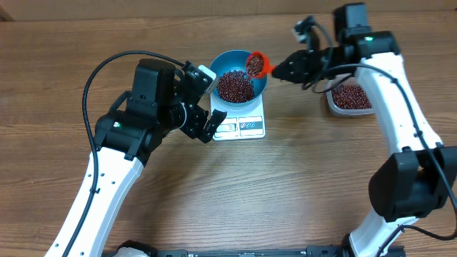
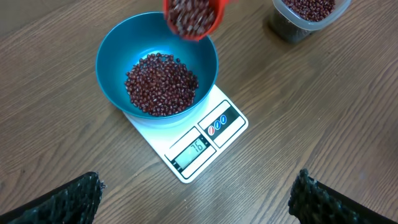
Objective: Scoop item into bowl and weigh 150g on scale
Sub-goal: 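Lift the filled scoop and carry it toward the teal bowl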
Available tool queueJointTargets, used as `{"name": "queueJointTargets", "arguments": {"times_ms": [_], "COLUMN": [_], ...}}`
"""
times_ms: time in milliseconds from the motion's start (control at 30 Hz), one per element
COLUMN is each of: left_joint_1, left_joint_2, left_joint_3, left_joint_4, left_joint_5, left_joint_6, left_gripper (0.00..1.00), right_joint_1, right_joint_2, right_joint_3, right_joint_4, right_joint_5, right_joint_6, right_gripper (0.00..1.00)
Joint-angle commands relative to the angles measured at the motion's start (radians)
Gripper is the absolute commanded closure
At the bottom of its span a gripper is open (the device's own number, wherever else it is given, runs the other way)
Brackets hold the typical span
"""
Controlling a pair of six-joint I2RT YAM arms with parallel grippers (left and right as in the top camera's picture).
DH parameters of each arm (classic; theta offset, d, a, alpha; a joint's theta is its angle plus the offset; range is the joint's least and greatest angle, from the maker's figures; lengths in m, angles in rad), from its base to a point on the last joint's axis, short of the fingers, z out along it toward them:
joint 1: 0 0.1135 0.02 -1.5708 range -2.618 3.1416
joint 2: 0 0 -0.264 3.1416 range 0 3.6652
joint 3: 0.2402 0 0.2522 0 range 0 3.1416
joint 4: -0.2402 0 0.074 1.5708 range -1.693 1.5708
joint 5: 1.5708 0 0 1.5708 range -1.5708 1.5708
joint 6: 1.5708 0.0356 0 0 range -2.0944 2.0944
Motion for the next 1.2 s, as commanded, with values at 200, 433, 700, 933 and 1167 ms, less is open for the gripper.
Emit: {"name": "queueJointTargets", "arguments": {"times_ms": [200, 433, 700, 933, 1167], "left_joint_1": [0.000, 0.000, 0.000, 0.000, 0.000], "left_joint_2": [-0.012, -0.012, -0.012, -0.012, -0.012], "left_joint_3": [0.013, 0.013, 0.013, 0.013, 0.013], "left_joint_4": [0.000, 0.000, 0.000, 0.000, 0.000], "left_joint_5": [0.014, 0.014, 0.014, 0.014, 0.014], "left_joint_6": [0.022, 0.022, 0.022, 0.022, 0.022], "left_gripper": [0.00, 0.00, 0.00, 0.00, 0.00], "right_joint_1": [0.037, 0.037, 0.037, 0.037, 0.037], "right_joint_2": [-0.044, -0.044, -0.044, -0.044, -0.044], "right_joint_3": [0.035, 0.035, 0.035, 0.035, 0.035], "right_joint_4": [0.014, 0.013, 0.013, 0.013, 0.013], "right_joint_5": [0.108, 0.108, 0.108, 0.108, 0.107], "right_joint_6": [0.050, 0.050, 0.050, 0.050, 0.050], "right_gripper": [0.96, 0.96, 0.96, 0.97, 0.96]}}
